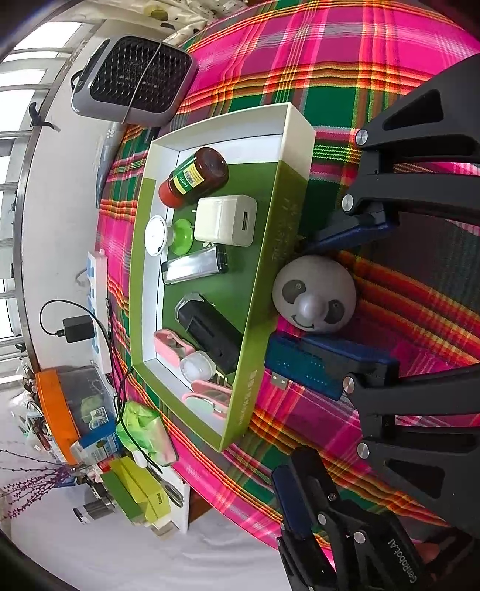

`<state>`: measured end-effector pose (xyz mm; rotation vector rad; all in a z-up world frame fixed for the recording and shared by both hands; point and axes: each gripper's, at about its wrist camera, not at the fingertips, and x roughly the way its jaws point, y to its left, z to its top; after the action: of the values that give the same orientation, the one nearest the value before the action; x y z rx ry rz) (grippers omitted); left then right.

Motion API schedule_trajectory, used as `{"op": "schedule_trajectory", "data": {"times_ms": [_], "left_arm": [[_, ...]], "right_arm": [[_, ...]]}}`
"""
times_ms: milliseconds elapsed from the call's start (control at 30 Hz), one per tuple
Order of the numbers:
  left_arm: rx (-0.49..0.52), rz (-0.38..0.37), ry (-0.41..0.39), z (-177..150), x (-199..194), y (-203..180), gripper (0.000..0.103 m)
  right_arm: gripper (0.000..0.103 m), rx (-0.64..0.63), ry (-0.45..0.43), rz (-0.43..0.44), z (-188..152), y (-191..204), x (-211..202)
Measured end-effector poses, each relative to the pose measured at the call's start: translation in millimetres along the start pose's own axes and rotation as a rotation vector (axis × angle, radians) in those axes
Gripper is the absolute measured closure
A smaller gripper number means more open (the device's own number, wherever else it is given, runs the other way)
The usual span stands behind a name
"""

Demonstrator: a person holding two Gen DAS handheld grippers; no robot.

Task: Organize rigid objects
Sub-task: 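Grasp the white ball gadget with the right gripper while the left gripper reaches the blue USB stick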

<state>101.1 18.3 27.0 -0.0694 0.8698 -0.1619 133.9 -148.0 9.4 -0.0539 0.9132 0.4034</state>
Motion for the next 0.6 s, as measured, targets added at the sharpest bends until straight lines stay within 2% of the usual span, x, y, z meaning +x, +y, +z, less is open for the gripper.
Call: {"op": "schedule_trajectory", "data": {"times_ms": [600], "left_arm": [[0.033,-0.065,0.060,7.1,17.3,-27.7,0.072]], "right_arm": [[0.058,0.032,-0.044,0.000,-7.2,-17.1,-21.5]]}}
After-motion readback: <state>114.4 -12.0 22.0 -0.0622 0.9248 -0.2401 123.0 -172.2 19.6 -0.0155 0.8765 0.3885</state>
